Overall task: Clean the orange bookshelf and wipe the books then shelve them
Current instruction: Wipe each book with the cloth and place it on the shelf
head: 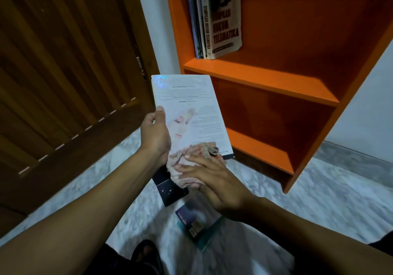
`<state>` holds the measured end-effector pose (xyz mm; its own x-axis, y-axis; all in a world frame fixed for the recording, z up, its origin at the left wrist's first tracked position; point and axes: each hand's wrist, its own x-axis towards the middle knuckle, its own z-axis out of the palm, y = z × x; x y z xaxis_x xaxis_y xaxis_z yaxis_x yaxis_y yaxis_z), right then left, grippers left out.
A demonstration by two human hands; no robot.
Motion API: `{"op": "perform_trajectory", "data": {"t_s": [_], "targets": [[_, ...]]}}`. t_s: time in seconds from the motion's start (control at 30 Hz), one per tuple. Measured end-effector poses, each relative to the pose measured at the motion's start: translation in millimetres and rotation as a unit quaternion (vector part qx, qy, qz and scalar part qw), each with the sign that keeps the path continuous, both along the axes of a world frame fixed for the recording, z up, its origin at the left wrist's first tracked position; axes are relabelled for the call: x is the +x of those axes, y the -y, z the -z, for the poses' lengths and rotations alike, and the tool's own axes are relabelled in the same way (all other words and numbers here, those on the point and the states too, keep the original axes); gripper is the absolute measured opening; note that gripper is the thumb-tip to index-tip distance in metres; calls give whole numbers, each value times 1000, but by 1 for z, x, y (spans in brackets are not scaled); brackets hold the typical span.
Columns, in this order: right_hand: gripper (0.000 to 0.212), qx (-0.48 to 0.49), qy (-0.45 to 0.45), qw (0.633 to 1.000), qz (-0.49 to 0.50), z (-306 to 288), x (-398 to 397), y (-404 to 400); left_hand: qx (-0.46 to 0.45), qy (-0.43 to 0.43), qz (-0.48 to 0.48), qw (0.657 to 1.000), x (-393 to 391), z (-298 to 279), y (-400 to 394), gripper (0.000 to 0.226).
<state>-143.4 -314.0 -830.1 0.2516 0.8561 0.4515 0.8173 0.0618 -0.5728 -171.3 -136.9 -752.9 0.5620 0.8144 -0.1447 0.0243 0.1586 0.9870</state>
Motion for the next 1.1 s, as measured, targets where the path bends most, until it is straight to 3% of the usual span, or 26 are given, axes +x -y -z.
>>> {"op": "perform_trajectory", "data": {"t_s": [0.1,0.2,0.3,0.37,0.43,0.53,0.63,0.8,0.87,0.93,0.97,1.03,1.1], "targets": [[26,18,28,999,15,1,2,5,-10,3,-13,1000,0,-1,-11,42],[16,-67,-133,982,117,10,6,13,-36,-1,-2,999,-4,-5,-19,43],[26,20,-329,904,273,15,18,14,-54,2,22,998,-9,-7,-20,41],[43,58,-492,828,263,5,31,13,-54,3,38,998,-10,-6,-20,41],[52,47,-565,800,199,-8,41,15,-48,-20,65,997,-11,-6,-17,40],[26,8,-522,841,144,-21,40,20,-45,-41,107,992,-11,-2,-18,36],[20,-15,-518,847,118,-20,31,22,-40,-78,149,985,-11,0,-22,34],[15,11,-503,860,83,-38,23,15,115,-161,144,970,-6,5,-17,43],[17,13,-479,873,91,-44,19,12,133,-143,146,970,-4,7,-11,52],[15,20,-435,894,109,-49,13,8,213,-146,140,956,1,8,-8,82],[15,20,-383,915,126,-49,11,6,243,-150,150,947,5,9,-4,97],[19,-30,-152,971,183,-41,13,4,222,-119,181,951,7,4,15,111],[28,-91,115,965,219,-32,18,4,137,-44,117,983,9,7,25,109]]}}
